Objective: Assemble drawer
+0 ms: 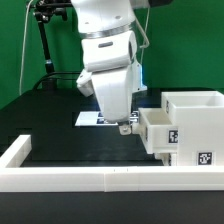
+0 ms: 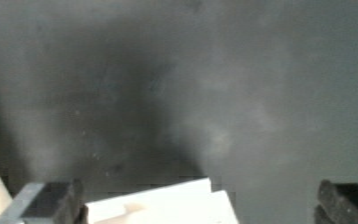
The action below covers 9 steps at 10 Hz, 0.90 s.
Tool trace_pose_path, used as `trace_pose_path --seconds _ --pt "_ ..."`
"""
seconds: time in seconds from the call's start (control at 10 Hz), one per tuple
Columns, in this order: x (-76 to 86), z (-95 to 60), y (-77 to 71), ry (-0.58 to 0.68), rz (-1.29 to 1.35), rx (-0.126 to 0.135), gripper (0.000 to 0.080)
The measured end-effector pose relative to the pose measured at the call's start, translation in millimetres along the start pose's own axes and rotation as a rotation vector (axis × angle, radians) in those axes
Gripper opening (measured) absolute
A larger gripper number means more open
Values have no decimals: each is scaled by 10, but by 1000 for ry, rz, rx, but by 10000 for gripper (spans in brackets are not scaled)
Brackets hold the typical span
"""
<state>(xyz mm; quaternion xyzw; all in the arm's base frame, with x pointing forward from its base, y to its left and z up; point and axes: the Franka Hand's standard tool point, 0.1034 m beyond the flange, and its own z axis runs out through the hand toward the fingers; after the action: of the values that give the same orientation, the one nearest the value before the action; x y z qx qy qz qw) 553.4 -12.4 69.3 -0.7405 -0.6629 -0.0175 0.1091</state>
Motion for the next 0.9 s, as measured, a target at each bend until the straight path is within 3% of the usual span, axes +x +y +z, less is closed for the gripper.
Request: trace_pose_path --seconds 0.6,0.9 --pt "390 129 -83 3 67 12 649" --pt "378 119 -80 -2 113 10 649"
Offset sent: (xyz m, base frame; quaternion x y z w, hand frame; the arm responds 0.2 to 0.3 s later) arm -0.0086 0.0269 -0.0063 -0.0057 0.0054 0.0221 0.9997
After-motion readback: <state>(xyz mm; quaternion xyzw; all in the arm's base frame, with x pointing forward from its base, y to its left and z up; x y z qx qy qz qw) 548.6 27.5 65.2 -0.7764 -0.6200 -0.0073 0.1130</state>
